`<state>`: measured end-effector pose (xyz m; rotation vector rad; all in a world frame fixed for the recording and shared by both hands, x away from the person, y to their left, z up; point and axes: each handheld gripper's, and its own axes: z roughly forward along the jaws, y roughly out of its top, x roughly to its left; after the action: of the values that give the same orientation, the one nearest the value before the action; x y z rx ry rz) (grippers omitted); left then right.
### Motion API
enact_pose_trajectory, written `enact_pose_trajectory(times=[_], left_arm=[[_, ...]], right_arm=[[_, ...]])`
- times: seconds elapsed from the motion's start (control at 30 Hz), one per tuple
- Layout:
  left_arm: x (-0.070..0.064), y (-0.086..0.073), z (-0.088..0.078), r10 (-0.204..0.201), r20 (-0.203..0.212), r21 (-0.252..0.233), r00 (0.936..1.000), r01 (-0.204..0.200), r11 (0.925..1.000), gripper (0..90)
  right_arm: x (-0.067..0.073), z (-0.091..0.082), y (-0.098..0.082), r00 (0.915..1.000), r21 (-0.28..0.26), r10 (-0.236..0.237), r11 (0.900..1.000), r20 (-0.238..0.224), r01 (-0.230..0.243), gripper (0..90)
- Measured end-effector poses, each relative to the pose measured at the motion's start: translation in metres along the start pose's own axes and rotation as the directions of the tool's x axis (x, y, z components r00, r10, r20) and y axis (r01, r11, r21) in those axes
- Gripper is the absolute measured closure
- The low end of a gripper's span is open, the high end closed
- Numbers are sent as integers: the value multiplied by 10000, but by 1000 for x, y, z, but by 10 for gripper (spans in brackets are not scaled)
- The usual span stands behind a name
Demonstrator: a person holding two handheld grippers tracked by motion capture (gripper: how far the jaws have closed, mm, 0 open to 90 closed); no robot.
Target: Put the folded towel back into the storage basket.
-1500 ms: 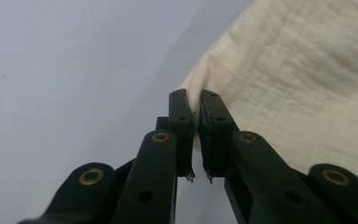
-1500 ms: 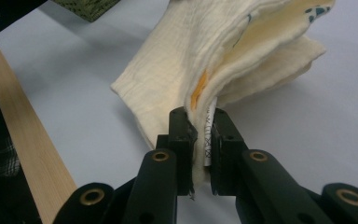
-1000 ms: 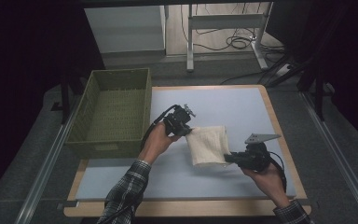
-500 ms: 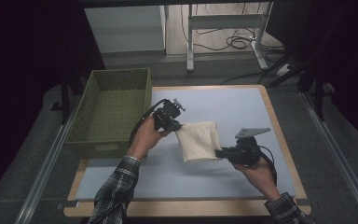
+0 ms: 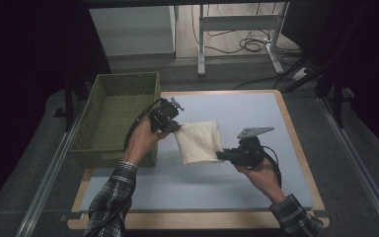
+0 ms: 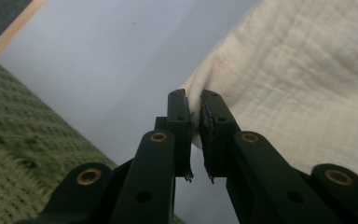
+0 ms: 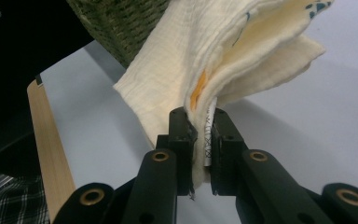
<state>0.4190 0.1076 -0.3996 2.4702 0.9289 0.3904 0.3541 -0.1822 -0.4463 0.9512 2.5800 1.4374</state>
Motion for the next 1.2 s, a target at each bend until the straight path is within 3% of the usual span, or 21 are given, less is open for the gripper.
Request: enact_pose_trajectory(times=[0.57,1.2], left_arm=[[29,-2,-28,-397,-599,-173,9974,388,9991,835],[59,-11,-57,-766,-1231,-147,9894,753,9971,839]], right_arm=[[2,18,37,10000,-250,-69,9997,-59,68,810],[8,42,72,9995,-384,-116,9992,-284,105,810]])
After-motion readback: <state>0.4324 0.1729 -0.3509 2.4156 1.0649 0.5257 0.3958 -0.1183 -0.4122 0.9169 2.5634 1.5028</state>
